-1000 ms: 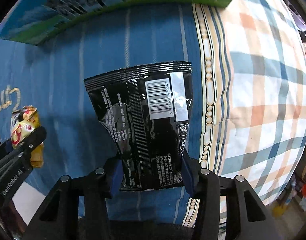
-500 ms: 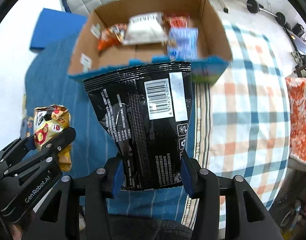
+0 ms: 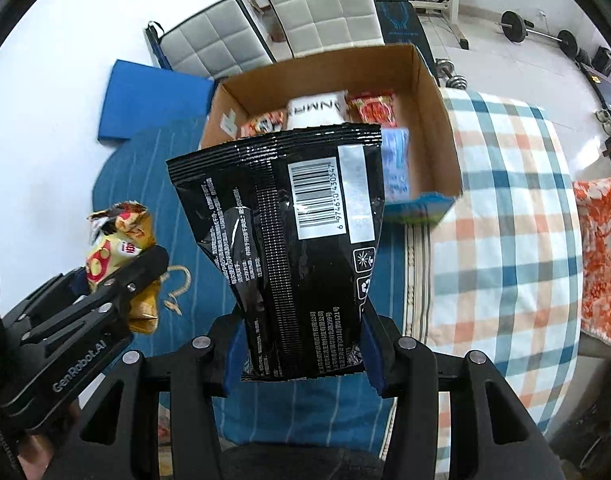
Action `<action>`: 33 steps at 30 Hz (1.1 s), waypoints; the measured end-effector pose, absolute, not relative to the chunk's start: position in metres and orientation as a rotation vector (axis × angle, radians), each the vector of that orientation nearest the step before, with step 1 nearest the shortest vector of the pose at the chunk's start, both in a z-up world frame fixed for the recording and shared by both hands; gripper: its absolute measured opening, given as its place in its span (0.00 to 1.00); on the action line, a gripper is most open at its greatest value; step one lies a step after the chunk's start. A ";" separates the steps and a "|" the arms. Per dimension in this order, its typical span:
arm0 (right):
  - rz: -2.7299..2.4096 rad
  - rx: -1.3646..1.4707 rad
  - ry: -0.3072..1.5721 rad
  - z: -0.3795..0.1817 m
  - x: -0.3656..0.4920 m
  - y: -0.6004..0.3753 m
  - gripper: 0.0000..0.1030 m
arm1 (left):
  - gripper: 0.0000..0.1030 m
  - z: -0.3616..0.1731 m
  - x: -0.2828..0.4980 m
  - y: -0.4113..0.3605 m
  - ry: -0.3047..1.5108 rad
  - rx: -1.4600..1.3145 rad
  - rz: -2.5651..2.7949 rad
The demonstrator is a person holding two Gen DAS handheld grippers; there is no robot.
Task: Organize snacks
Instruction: 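Carry both bags up over the cardboard box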
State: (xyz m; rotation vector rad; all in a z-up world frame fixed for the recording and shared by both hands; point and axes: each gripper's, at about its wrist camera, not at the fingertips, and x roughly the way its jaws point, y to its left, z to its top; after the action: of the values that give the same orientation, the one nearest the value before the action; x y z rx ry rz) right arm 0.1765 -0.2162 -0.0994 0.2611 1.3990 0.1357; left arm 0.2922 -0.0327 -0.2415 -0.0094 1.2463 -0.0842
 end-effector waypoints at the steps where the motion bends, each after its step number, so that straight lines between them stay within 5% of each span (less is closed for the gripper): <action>1: 0.141 0.266 1.395 -0.099 0.182 -0.217 0.49 | 0.41 -0.242 0.301 -0.032 1.248 -0.012 -0.084; 14: 0.155 0.276 1.397 -0.130 0.284 -0.211 0.49 | 0.42 -0.293 0.408 -0.017 1.400 -0.070 -0.122; 33: 0.125 0.309 1.696 -0.295 0.373 -0.196 0.49 | 0.42 -0.465 0.478 -0.020 1.843 -0.077 -0.134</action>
State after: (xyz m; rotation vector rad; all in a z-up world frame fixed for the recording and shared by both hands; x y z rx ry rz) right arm 0.3732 -0.1963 -0.2947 0.3087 1.6956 0.1251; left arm 0.4784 -0.0200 -0.4648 -0.0769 1.8429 -0.1341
